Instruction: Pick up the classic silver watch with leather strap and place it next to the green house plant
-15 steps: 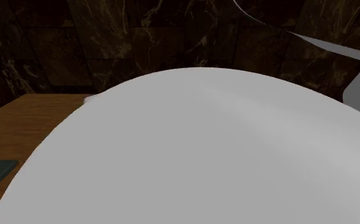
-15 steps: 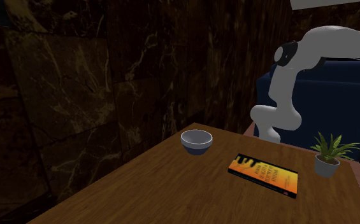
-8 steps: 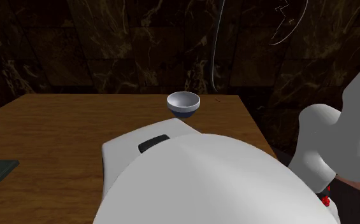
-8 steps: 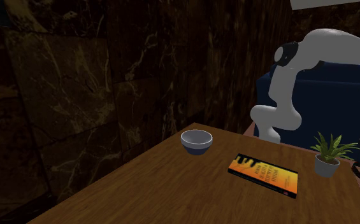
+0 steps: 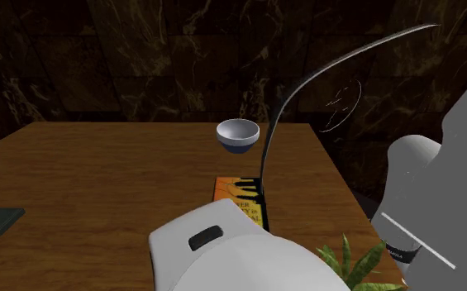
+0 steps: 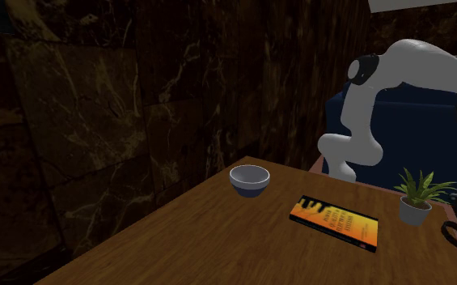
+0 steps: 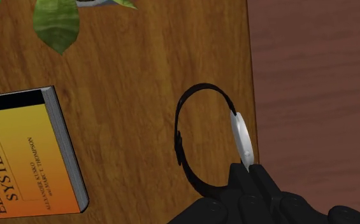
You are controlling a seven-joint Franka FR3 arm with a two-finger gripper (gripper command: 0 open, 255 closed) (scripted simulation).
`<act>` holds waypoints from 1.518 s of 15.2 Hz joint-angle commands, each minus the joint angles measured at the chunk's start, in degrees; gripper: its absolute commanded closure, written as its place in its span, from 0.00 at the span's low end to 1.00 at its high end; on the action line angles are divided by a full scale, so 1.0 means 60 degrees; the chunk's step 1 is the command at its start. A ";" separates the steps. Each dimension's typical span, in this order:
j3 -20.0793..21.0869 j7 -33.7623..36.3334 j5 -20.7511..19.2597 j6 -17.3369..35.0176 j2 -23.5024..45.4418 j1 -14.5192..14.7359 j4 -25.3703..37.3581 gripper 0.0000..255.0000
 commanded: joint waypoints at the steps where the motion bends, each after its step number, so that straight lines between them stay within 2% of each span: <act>1: 0.0031 0.0053 -0.0036 0.0266 0.0050 0.0003 -0.0227 1.00; 7: 0.0151 0.0293 -0.0266 0.0984 0.0352 -0.0013 -0.0739 1.00; 15: 0.0151 0.0292 -0.0265 0.0983 0.0352 -0.0013 -0.0738 1.00; 16: 0.0151 0.0292 -0.0265 0.0983 0.0352 -0.0013 -0.0738 0.00; 21: 0.0151 0.0292 -0.0265 0.0983 0.0352 -0.0013 -0.0738 0.00; 23: 0.0090 0.0145 -0.0070 0.0350 0.0106 0.0017 -0.0276 0.00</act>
